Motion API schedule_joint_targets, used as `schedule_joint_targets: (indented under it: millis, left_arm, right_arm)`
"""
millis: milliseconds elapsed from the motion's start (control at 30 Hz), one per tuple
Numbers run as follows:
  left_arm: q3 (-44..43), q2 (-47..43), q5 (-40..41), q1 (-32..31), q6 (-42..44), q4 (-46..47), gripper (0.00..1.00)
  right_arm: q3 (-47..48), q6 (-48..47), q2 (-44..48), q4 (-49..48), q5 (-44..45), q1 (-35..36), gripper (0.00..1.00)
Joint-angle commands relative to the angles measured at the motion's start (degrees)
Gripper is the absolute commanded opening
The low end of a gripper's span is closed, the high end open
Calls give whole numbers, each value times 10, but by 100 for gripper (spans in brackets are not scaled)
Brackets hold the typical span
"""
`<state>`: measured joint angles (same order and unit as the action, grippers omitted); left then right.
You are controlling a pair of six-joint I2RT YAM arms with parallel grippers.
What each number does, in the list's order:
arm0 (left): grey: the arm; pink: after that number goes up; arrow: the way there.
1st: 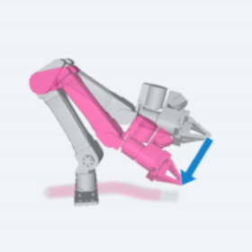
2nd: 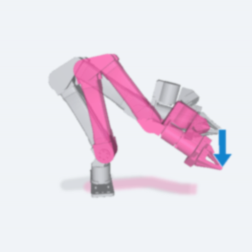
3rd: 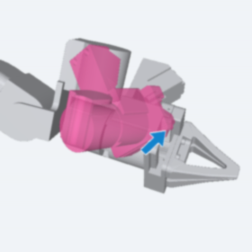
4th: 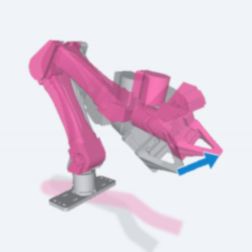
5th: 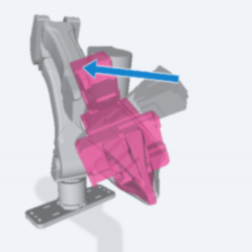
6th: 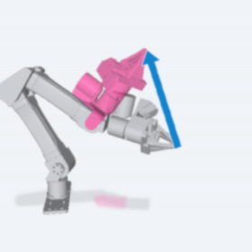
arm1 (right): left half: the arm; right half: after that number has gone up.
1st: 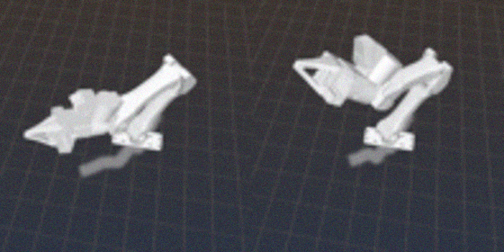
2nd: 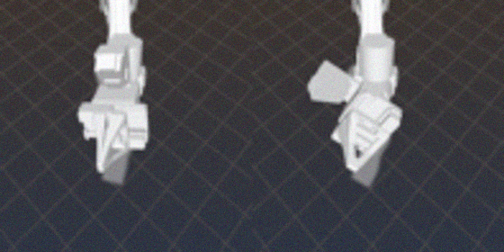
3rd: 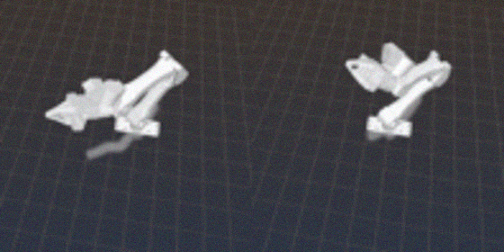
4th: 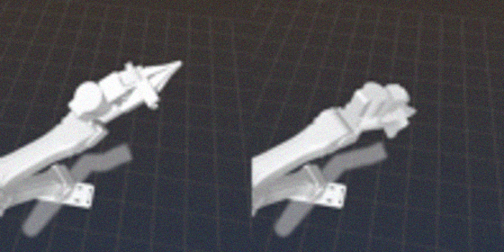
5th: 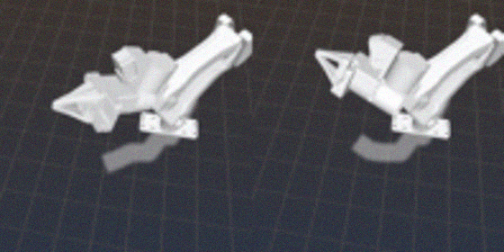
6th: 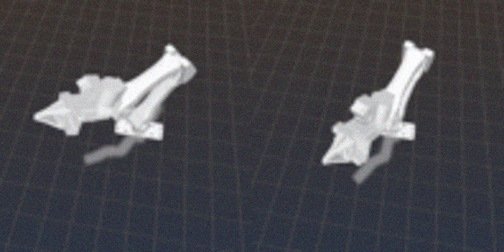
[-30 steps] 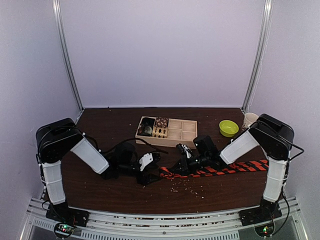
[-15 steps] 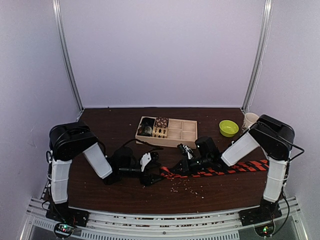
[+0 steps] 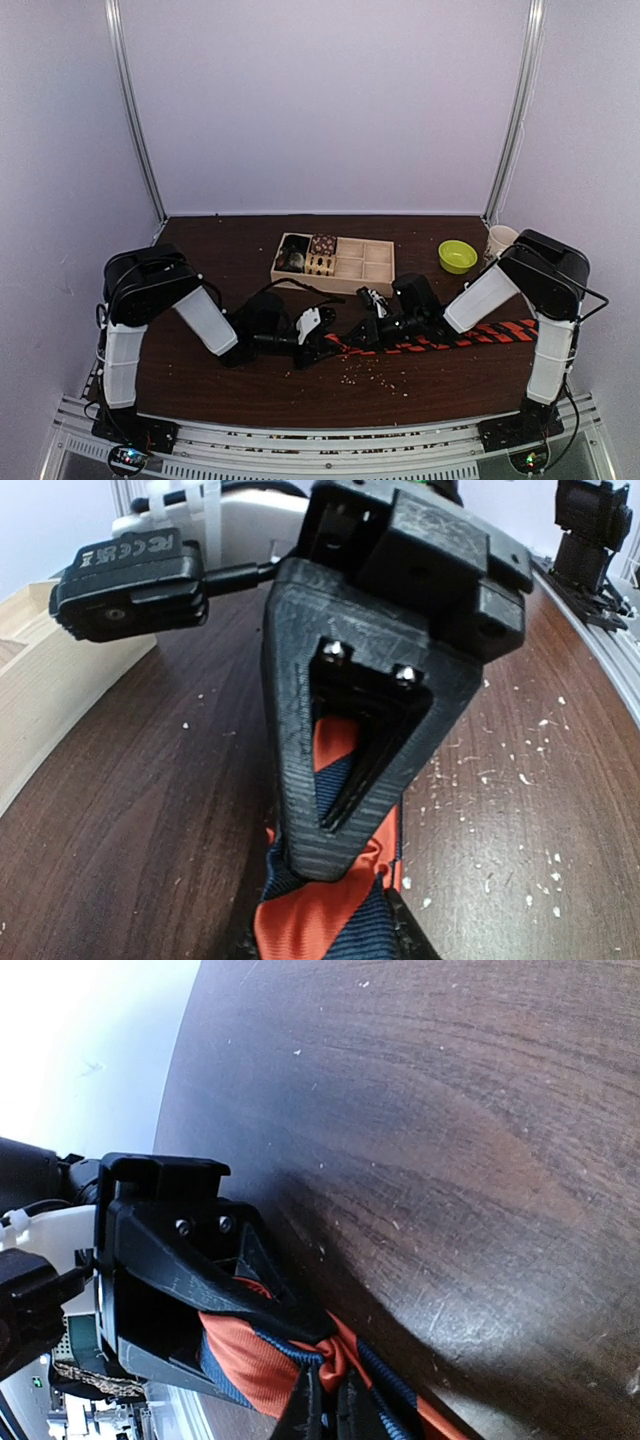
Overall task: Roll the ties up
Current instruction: Roll the tie at the center of the board.
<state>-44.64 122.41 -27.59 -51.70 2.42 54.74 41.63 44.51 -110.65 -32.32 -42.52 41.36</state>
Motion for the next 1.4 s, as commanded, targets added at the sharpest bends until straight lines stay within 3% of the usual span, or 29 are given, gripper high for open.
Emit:
schedule_joint_targets:
  millis: [0, 133, 233, 333, 767, 833, 933, 1167, 1200, 1233, 1300, 1367]
  left_arm:
    - [-10, -51, 44, -1, 67, -180, 25]
    - [-39, -75, 60, -1, 97, -311, 25]
    - [-41, -81, 70, -2, 103, -344, 26]
    - [-45, -82, 74, -2, 108, -364, 28]
    - [-50, -81, 67, -5, 131, -374, 32]
    - [-53, -79, 68, -5, 133, -378, 33]
    - [-55, -78, 70, -5, 135, -380, 33]
    - [-56, -72, 60, -4, 136, -378, 34]
    - [-56, -71, 60, -5, 137, -378, 34]
    - [-56, -71, 61, -4, 138, -379, 34]
    - [-56, -71, 58, -4, 139, -378, 34]
    - [-57, -71, 57, -4, 139, -378, 35]
  right_arm:
    - [-17, 0, 20, 77, 39, -4, 16]
    - [-10, 1, 70, 103, 37, -6, 38]
    - [-2, 13, 93, 107, 25, -5, 45]
    - [7, 35, 94, 93, 5, 2, 45]
    - [80, 37, 15, 113, -3, 26, 37]
    - [80, 36, 13, 114, -4, 29, 27]
    - [72, 33, 21, 122, -1, 30, 2]
    - [35, 41, 48, 115, -2, 29, 0]
    - [34, 43, 49, 118, -1, 29, 5]
    - [33, 44, 52, 118, 2, 29, 20]
    - [33, 48, 55, 118, 12, 29, 39]
    - [40, 50, 54, 119, 14, 28, 42]
